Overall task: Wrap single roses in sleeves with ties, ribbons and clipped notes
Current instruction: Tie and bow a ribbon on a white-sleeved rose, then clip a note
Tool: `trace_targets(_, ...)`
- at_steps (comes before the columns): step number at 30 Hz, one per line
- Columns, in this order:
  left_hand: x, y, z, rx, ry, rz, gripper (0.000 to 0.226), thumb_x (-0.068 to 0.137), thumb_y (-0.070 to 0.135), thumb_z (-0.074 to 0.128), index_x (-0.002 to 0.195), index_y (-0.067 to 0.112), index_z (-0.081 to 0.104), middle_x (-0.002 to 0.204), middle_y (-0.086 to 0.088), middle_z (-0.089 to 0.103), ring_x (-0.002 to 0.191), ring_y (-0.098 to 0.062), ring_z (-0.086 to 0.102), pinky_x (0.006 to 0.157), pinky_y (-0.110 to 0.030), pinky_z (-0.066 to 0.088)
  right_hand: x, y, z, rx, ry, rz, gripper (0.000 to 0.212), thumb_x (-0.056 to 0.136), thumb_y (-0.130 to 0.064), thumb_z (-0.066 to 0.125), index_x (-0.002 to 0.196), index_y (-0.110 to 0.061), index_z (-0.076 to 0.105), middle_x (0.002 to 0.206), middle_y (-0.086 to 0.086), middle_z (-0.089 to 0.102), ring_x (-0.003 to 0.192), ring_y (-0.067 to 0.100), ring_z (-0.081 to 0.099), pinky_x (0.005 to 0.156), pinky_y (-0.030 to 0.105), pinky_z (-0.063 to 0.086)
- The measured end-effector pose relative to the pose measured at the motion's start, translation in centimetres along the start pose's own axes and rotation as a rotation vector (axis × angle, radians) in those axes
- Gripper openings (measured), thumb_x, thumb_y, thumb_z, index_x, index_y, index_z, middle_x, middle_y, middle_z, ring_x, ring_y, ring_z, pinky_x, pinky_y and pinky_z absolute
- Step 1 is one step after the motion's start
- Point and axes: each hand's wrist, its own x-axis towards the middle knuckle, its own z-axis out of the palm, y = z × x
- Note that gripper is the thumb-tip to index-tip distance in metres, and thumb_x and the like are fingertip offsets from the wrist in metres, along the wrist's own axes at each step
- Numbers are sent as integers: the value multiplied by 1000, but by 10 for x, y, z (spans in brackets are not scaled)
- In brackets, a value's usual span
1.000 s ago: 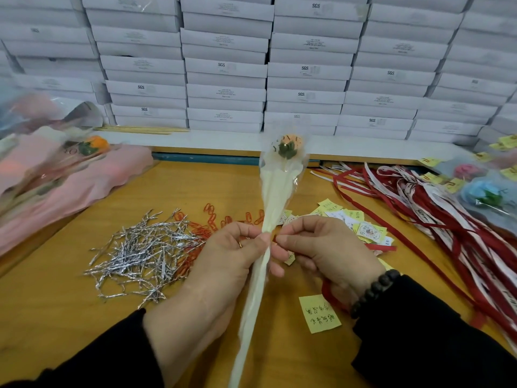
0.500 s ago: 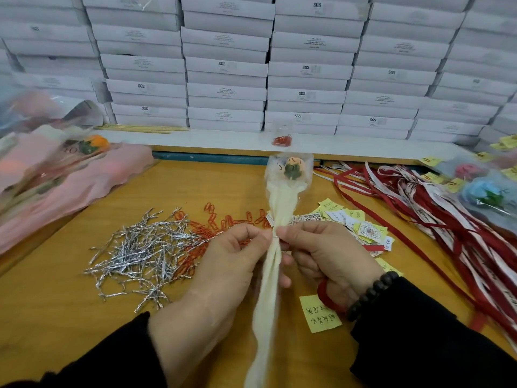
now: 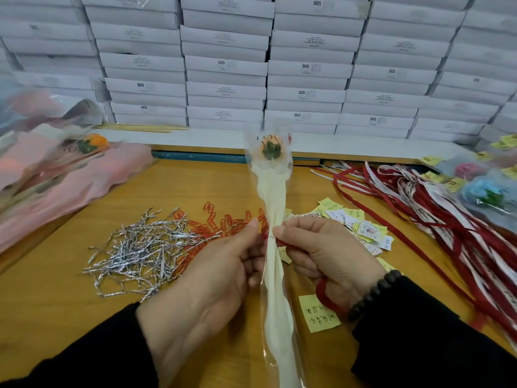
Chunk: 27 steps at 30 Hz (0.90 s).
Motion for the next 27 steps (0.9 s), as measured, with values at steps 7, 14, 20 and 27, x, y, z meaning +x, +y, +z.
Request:
trace_targets(7, 1, 3, -4, -78, 99, 182, 20, 66, 18, 63, 84, 9, 58, 58, -1, 56, 48, -6, 49, 41, -15, 35, -1, 0, -1, -38, 22, 37, 12, 84, -1, 59, 73, 0, 58, 47, 0, 59, 26, 2, 25, 29, 11, 16)
trace_targets(14, 5, 5, -5, -65, 181, 241, 12, 80, -1, 58, 86, 9, 62, 63, 1, 64, 45, -2, 48, 39, -12, 33, -3, -1, 0, -106, 54, 80, 15, 83, 0, 62, 68, -1, 60, 44, 0, 55, 26, 3, 27, 29, 11, 17)
trace_targets(20, 6, 11, -11, -11, 184, 293, 26, 79, 5, 62, 104, 11, 64, 64, 3, 64, 48, -2, 49, 44, -14, 35, -4, 1, 1, -197, 83, 95, 21, 84, -1, 62, 64, -2, 57, 34, -5, 48, 25, 4, 24, 30, 13, 16)
trace_targets(27, 4, 8, -11, 39, 160, 452, 38, 76, 3, 64, 110, 18, 58, 67, -3, 68, 59, -8, 64, 53, -19, 44, -4, 10, 4, -455, 146, 97, 21, 79, -9, 70, 60, -10, 62, 45, 0, 49, 28, 5, 27, 32, 15, 21)
